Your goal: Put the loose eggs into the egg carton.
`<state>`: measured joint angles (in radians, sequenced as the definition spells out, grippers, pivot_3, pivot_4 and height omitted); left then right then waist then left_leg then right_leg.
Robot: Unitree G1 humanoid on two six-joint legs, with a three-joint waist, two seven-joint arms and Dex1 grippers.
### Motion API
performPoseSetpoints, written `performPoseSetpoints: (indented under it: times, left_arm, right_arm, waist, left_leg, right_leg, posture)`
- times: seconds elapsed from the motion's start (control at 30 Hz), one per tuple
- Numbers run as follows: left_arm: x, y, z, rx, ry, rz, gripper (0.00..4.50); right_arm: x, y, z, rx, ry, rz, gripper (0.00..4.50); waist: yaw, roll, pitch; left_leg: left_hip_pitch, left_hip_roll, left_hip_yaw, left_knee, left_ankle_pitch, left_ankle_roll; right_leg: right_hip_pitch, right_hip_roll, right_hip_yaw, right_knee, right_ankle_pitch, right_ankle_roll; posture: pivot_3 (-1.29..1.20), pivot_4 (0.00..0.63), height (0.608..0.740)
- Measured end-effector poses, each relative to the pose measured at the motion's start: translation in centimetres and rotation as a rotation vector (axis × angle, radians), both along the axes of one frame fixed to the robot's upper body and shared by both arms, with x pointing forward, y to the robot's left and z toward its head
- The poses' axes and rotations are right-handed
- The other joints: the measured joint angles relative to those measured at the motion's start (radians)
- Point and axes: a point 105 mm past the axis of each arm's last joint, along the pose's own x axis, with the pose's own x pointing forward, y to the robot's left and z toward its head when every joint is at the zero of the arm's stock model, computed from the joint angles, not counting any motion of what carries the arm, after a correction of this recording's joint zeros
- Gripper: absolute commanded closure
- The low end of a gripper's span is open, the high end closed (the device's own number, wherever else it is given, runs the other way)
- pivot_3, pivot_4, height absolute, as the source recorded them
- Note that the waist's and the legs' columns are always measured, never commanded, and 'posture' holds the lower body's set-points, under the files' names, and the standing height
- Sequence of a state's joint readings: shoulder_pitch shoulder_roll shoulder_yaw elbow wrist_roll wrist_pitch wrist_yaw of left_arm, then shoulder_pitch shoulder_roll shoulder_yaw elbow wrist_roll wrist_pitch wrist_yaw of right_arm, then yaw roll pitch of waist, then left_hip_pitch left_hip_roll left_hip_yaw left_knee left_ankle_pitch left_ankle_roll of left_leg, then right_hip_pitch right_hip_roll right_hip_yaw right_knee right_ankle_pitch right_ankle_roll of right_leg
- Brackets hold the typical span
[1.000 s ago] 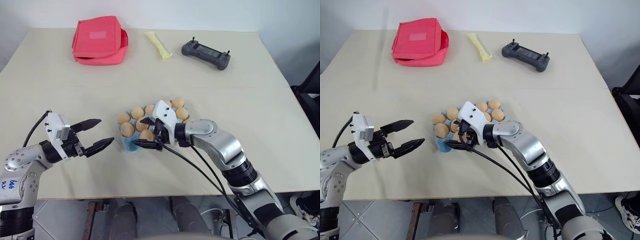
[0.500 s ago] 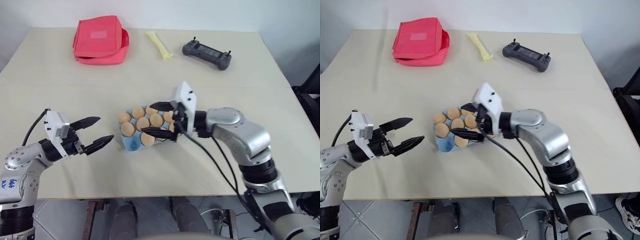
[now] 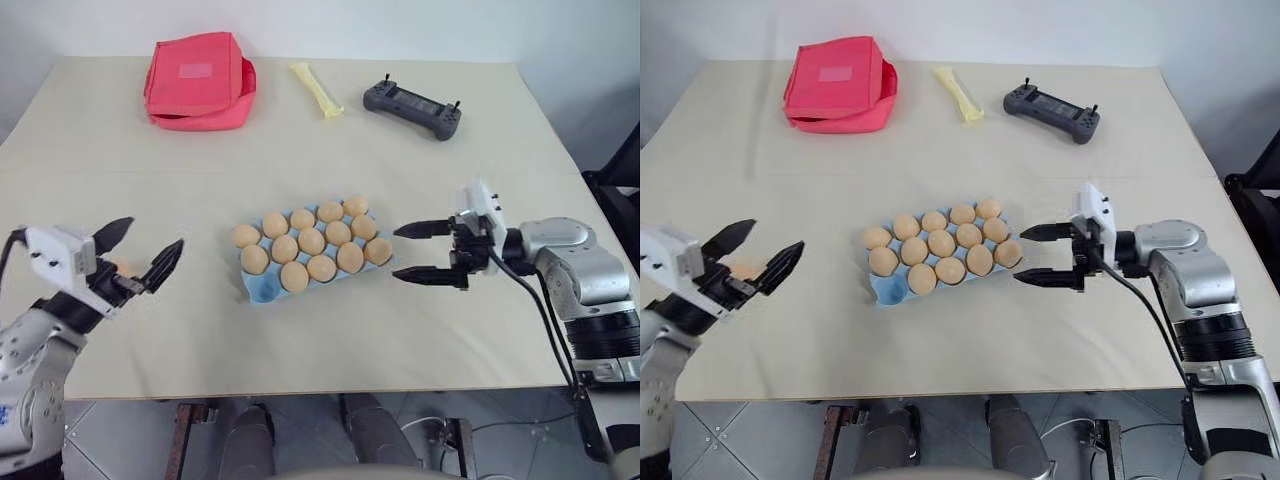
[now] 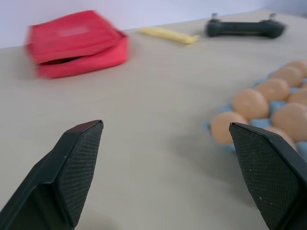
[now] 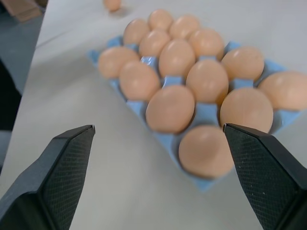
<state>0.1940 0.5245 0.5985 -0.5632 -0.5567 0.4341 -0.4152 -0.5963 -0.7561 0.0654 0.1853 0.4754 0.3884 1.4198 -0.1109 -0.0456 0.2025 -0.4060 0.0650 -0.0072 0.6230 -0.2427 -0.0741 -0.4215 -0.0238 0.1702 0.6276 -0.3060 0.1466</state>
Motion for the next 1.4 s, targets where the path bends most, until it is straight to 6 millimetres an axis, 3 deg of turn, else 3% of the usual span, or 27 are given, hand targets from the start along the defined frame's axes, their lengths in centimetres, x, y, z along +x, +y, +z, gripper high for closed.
performPoseSetpoints:
  times: [0.13, 0.2, 0.37, 0.67, 0.9, 1.07, 1.17, 1.3, 1.4]
  left_arm:
    - [-2.7, 0.7, -1.0, -0.034, 0.034, 0.103, 0.00]
    - [-3.5, 1.1, -1.4, -0.042, 0.054, 0.144, 0.00]
    - [-4.0, 2.4, -1.7, -0.073, 0.066, 0.245, 0.00]
    - [-0.3, 6.3, -2.1, -0.148, 0.185, 0.452, 0.00]
    - [2.9, 6.6, -2.7, -0.186, 0.284, 0.449, 0.00]
    - [3.3, 6.1, -4.5, -0.188, 0.384, 0.411, 0.00]
    - [3.2, 6.1, -5.1, -0.191, 0.417, 0.413, 0.59]
    - [3.1, 6.2, -5.3, -0.186, 0.424, 0.417, 1.82]
    - [3.1, 6.1, -5.3, -0.186, 0.424, 0.409, 2.08]
  right_arm:
    - [0.0, -0.3, 0.3, 0.005, -0.002, 0.038, 0.02]
    - [0.3, -0.4, 0.5, 0.011, -0.008, 0.036, 0.02]
    - [1.1, 0.6, 1.5, 0.036, -0.047, 0.051, 0.02]
    - [1.4, 1.5, 1.2, 0.045, -0.048, 0.049, 0.02]
    - [1.0, 1.7, 1.2, 0.042, -0.058, 0.030, 0.02]
    - [0.7, 1.6, 1.0, 0.038, -0.052, 0.006, 0.02]
    - [0.6, 1.1, 1.2, 0.039, -0.058, -0.018, 0.00]
    - [0.4, 1.1, 0.9, 0.041, -0.041, -0.030, 0.00]
    - [0.4, 1.0, 0.9, 0.039, -0.039, -0.034, 0.00]
  waist:
    - [0.001, 0.000, 0.000]
    - [-0.001, 0.000, 0.000]
    - [-0.004, 0.000, 0.000]
    - [-0.002, 0.000, 0.000]
    - [-0.002, 0.000, 0.000]
    - [0.000, 0.000, 0.000]
    - [0.001, 0.000, 0.000]
    - [0.000, 0.000, 0.000]
    - [0.000, 0.000, 0.000]
  left_leg:
    - [0.001, 0.000, 0.000, 0.003, 0.000, 0.000]
    - [0.002, 0.000, 0.000, 0.007, 0.000, 0.000]
    - [0.004, 0.000, 0.000, 0.011, 0.001, 0.001]
    - [0.003, -0.001, -0.001, 0.008, 0.001, 0.001]
    - [0.003, -0.001, -0.002, 0.005, 0.000, -0.001]
    - [0.003, 0.000, -0.002, 0.005, -0.002, -0.003]
    - [0.003, 0.000, -0.002, 0.005, -0.002, -0.003]
    - [0.003, 0.000, -0.002, 0.006, -0.002, -0.003]
    - [0.003, 0.000, -0.002, 0.006, -0.002, -0.003]
  right_leg:
    - [0.002, 0.000, 0.000, 0.000, -0.001, -0.002]
    - [0.004, 0.000, 0.000, -0.001, -0.006, -0.012]
    - [0.011, 0.000, 0.001, -0.008, -0.003, -0.013]
    - [0.009, 0.001, 0.001, -0.006, -0.001, -0.010]
    - [0.007, 0.001, -0.001, -0.004, 0.004, 0.002]
    - [0.007, 0.001, -0.001, -0.004, 0.003, 0.002]
    - [0.007, 0.001, -0.001, -0.004, 0.003, 0.002]
    - [0.007, 0.001, -0.001, -0.004, 0.003, 0.002]
    - [0.007, 0.001, -0.001, -0.004, 0.003, 0.002]
  posture:
    - [0.00, 0.150, 0.740]
    - [0.00, 0.150, 0.740]
    - [0.00, 0.150, 0.740]
    - [0.00, 0.150, 0.740]
    - [0.00, 0.150, 0.740]
    - [0.00, 0.150, 0.740]
    - [0.00, 0.150, 0.740]
    - [0.00, 0.150, 0.740]
    - [0.00, 0.150, 0.740]
